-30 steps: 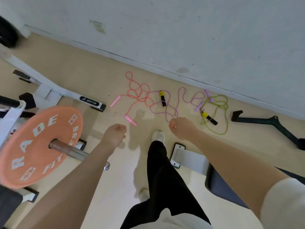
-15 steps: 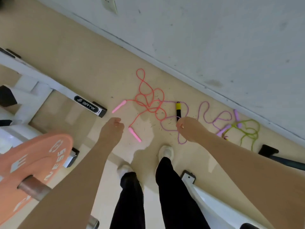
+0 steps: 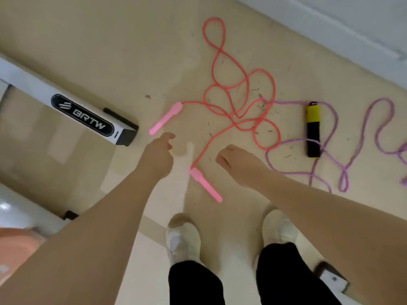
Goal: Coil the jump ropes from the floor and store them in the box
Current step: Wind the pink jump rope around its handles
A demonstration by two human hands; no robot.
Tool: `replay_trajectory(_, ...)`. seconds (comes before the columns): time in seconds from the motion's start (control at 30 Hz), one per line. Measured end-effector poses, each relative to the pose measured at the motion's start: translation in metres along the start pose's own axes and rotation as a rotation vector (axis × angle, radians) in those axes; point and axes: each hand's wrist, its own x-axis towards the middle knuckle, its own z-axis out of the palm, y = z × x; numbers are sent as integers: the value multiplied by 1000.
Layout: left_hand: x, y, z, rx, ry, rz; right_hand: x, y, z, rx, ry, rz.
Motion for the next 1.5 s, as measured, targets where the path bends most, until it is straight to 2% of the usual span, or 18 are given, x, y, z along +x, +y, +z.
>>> replay_trajectory(0.07,35,-18,18,110,12,74,38,4,27,-113,32,-90)
replay_trajectory(0.2,92,-38,44,464,167,188,92,19,64,-464,19,-132)
replay_trajectory(0.23,104,-40,48,539,210,206,101,26,69,-531,84,-163)
replay_trajectory(0.33,138,-35,58,553,340,166,117,49,72,-738,231,-255)
replay_trajectory(0.43,154,-25,60,494,394,116,118,71,69,-882,240,-306)
replay_trajectory(0.5,151,-20,57,455,267,62,106,68,48,-748,189,-262)
replay_trajectory(0.6,120,-4,43,383,75,10,68,57,7,-343,46,-89)
replay_trajectory(0.67,87,11,31,283,50,-22,35,45,-25,-194,-5,-19)
replay_trajectory(0.77,46,31,21,179,25,-9,-5,29,-61,-69,77,17)
replay_trajectory(0.87,30,39,29,153,29,-5,-17,30,-78,-40,136,82)
replay_trajectory(0.97,32,40,57,179,13,-112,-10,45,-80,-106,220,144)
replay_trajectory(1.07,47,30,90,216,22,-204,6,65,-70,-184,207,157)
replay_trajectory(1.2,74,15,130,227,112,-195,26,85,-55,-178,205,162)
replay_trajectory(1.33,91,13,147,-13,176,-225,33,93,-54,-75,181,158)
replay_trajectory(1.4,87,20,133,-167,189,-248,28,89,-65,57,116,137)
replay_trajectory(1.5,63,41,90,-299,194,-167,7,68,-96,225,52,101)
